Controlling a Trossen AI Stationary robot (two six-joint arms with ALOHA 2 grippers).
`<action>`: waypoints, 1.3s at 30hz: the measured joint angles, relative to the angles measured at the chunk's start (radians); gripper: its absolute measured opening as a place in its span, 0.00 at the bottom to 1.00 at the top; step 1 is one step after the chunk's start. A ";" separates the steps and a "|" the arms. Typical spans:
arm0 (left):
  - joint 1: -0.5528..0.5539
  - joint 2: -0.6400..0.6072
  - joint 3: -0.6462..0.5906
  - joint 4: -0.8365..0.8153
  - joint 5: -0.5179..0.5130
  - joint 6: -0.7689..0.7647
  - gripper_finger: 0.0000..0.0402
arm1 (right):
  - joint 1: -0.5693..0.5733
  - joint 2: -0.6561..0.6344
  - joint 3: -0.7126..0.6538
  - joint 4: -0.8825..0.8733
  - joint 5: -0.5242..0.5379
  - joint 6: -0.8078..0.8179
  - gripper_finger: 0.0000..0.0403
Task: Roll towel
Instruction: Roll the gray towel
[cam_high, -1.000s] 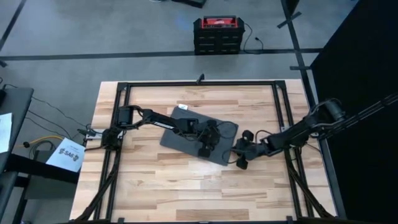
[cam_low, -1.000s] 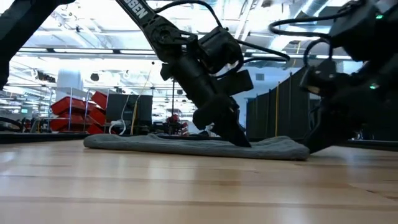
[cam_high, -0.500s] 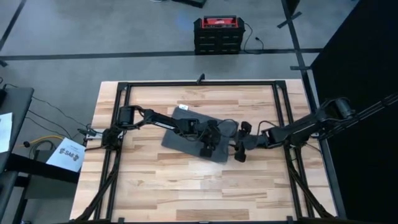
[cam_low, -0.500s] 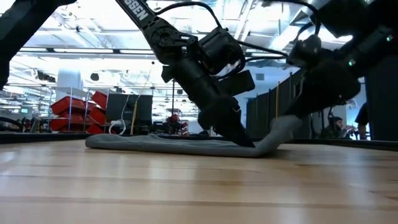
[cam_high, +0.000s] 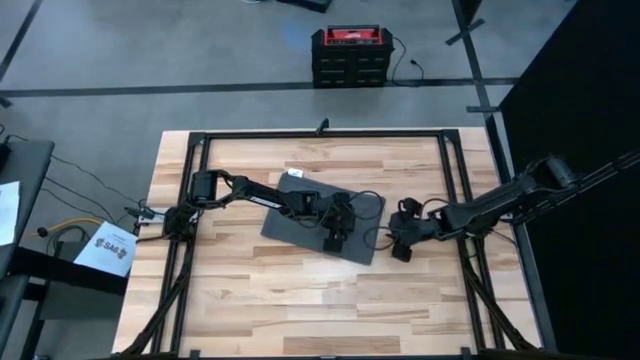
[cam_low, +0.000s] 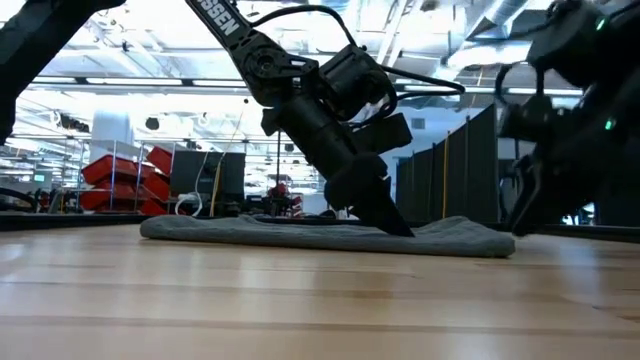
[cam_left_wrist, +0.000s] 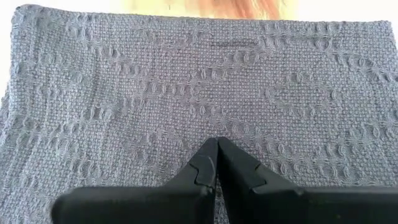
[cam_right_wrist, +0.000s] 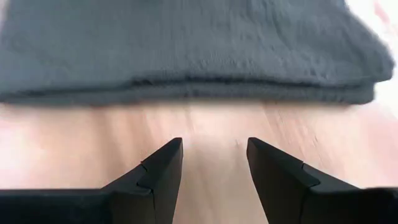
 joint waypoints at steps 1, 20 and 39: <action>0.000 0.000 0.000 0.001 0.000 -0.005 0.00 | -0.011 0.026 -0.005 0.025 -0.002 -0.020 0.42; 0.000 0.000 0.000 0.000 -0.001 -0.015 0.00 | -0.098 0.148 0.091 0.270 -0.077 -0.260 0.42; -0.002 0.000 0.000 -0.002 -0.002 -0.041 0.00 | -0.178 0.230 0.138 0.351 0.020 -0.156 0.42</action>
